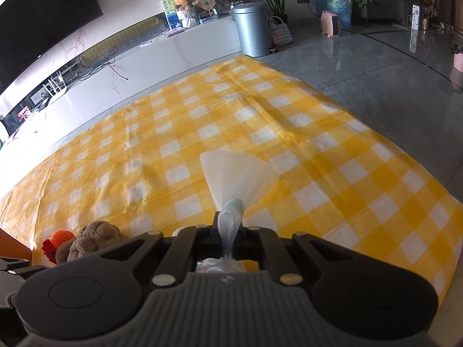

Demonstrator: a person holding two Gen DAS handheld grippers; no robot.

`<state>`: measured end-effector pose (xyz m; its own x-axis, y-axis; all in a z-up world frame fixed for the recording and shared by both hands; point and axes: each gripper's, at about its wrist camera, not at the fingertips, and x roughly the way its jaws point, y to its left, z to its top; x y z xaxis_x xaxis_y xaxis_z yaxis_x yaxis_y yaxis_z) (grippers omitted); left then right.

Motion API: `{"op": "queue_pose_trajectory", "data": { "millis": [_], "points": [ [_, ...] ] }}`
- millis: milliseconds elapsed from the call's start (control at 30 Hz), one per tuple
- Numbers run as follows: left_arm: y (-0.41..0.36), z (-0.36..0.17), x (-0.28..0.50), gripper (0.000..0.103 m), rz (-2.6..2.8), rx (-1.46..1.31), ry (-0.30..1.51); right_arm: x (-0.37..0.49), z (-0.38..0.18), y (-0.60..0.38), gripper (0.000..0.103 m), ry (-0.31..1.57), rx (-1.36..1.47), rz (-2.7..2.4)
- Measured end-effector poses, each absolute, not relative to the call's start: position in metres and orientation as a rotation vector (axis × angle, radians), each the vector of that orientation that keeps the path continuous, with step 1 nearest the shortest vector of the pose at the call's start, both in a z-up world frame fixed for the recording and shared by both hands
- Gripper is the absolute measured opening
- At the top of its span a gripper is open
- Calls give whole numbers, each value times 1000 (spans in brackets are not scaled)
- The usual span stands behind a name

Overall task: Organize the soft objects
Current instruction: 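Carry the plush dog with the left gripper while the right carries the white bag toward the box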

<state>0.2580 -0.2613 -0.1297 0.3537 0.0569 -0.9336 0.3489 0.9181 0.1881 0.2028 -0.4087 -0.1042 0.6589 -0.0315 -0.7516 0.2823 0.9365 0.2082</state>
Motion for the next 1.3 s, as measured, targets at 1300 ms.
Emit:
{"op": "queue_pose_trajectory", "data": {
  "millis": [1300],
  "points": [
    [-176,4,130,47,-485,173,793,178,-43,-390,2,644,269,-172]
  ]
}}
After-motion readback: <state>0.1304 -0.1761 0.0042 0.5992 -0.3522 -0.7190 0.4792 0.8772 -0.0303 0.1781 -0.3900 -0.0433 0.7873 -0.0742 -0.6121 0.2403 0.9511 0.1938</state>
